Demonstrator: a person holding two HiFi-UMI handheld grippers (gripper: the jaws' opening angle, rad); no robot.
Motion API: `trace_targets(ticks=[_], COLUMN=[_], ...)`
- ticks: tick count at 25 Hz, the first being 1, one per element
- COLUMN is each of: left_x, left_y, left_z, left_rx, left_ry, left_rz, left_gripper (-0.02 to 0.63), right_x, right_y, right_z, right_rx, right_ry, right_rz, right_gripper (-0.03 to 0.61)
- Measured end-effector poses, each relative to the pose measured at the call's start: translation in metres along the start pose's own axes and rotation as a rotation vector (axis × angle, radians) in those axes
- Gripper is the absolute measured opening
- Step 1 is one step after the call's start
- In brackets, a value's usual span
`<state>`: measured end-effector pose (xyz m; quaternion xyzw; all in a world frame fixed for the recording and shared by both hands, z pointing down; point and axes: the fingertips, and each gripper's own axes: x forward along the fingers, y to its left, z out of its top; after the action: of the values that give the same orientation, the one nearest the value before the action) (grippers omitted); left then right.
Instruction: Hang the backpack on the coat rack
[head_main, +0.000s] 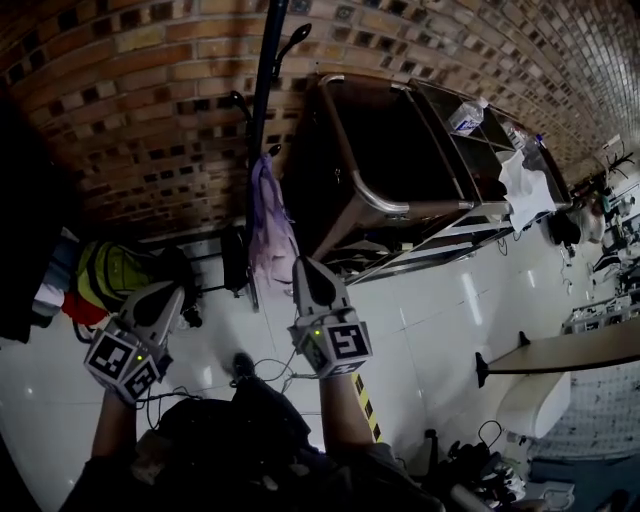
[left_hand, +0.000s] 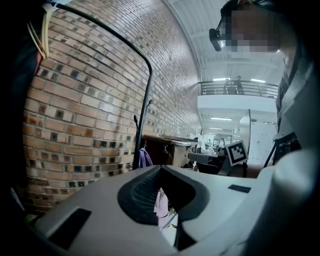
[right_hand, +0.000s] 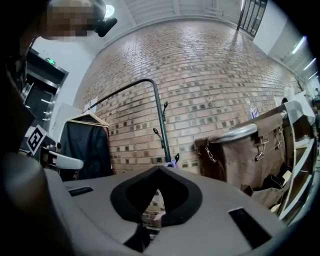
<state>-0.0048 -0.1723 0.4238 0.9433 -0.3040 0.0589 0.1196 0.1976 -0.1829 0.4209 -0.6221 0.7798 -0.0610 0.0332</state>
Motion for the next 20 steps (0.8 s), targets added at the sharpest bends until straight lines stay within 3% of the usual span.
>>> trace_targets(ticks=[8,20], left_x=[-0.085,-0.197], left_y=[-0.003,-0.041], left_z=[-0.021,-0.048], left_rx=[-0.007,0.006], left_ry=[-0.004,-0.039], left_rz=[0.025,-0.004], left_gripper=[0.040,0.040], right_x=[-0.048,-0.131], right_y=[0.069,0.184], right_z=[-0.019,-0.032], right_rx=[-0.003,-0.009], right_ry=[0.038,0.038], right_rz=[-0.029,0.025], right_gripper=[0.020,0.018])
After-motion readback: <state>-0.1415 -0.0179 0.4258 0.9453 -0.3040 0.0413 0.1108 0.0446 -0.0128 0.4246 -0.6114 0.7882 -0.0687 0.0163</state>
